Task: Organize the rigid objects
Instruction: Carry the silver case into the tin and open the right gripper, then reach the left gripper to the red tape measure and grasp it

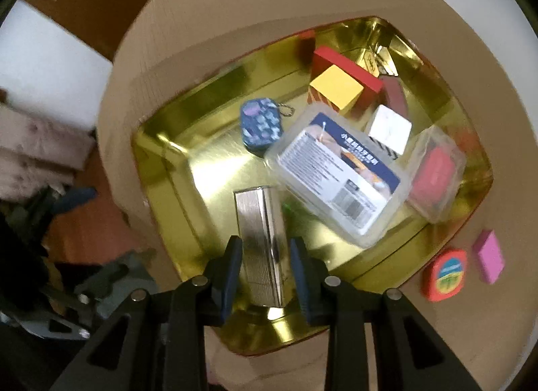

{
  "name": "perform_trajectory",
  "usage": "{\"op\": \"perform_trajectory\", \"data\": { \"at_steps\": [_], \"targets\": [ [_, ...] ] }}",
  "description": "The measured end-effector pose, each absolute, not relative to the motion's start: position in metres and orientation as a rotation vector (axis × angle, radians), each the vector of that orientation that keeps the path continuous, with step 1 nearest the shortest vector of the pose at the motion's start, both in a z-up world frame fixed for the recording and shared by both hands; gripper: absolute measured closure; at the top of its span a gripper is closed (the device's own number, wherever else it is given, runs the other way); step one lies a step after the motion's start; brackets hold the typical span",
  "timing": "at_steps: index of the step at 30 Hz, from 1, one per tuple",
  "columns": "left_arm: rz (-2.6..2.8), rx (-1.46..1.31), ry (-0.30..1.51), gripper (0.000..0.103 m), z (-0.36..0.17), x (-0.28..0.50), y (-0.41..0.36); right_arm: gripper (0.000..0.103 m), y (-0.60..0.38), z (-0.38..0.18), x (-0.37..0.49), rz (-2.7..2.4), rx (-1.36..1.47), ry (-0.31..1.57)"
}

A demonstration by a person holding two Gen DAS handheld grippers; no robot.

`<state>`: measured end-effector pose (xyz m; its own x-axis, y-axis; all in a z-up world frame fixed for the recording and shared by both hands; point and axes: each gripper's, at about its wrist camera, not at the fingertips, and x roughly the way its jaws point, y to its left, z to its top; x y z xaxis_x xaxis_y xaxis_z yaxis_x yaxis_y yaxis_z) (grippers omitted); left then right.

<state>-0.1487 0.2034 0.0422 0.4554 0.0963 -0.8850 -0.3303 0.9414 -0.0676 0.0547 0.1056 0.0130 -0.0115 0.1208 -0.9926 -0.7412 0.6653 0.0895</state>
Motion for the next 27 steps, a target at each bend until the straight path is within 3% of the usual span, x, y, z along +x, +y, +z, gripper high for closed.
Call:
{"op": "perform_trajectory", "data": {
  "at_steps": [7, 13, 18, 27],
  "targets": [
    [0.265, -0.211, 1.059, 0.021, 0.041, -0.150, 0.197, 0.073, 0.089, 0.053, 0.056, 0.797, -0.437, 1.314],
    [0.234, -0.188, 1.035, 0.021, 0.048, -0.154, 0.187, 0.073, -0.012, 0.084, 0.048, 0.581, -0.208, 1.113],
    [0.112, -0.158, 1.023, 0.021, 0.060, -0.155, 0.165, 0.072, -0.113, 0.064, 0.027, 0.142, -0.210, 0.990],
    [-0.132, -0.100, 0.960, 0.019, 0.100, -0.109, 0.083, 0.066, -0.242, 0.000, -0.010, -0.324, -0.270, 0.959]
  ]
}}
